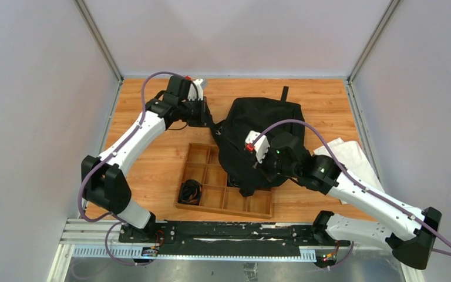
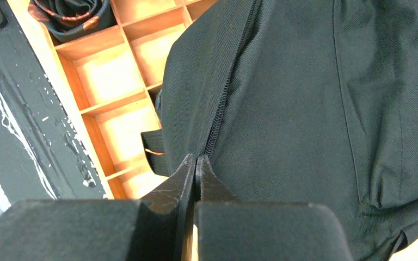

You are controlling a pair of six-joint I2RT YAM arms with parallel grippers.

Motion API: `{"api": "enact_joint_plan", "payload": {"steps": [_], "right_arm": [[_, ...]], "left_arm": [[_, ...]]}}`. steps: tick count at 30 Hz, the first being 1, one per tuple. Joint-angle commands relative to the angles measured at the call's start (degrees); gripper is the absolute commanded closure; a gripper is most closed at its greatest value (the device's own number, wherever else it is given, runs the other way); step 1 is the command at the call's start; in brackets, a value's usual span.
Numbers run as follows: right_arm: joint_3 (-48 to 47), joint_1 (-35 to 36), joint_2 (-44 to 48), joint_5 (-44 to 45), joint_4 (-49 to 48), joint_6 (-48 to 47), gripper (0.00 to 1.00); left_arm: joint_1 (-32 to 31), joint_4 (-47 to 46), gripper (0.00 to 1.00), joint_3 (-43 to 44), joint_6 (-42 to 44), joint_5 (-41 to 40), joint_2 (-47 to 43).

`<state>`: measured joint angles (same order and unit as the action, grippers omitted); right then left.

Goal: Pack the student bag
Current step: Zip the student bag at the center of the board.

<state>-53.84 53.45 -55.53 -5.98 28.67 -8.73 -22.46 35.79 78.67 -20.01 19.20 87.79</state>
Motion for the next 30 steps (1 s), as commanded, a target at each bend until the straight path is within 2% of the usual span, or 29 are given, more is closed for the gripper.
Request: {"api": "enact_joint_plan", "payload": {"steps": [1, 11, 21, 30], "right_arm": [[-0.9, 1.0, 2.7, 0.4, 14.9, -1.4, 1.0], [-2.5, 0.9, 5.8, 4.0, 20.4, -1.0, 1.0], [-5.8, 1.0, 6.5, 7.7, 25.0, -1.1, 1.0], [-6.5, 0.9, 6.5, 9.3, 25.8, -1.3, 1.0]], "left_arm": [[2.9, -9.9, 1.0, 0.6, 2.7, -4.1, 2.5], [2.9, -15.3, 1.0, 6.7, -0.2, -0.6, 11.9], [2.9, -20.7, 1.0, 6.5, -2.1, -0.6, 15.3], [2.9, -20.9, 1.0, 7.5, -2.2, -0.4, 18.3]]}}
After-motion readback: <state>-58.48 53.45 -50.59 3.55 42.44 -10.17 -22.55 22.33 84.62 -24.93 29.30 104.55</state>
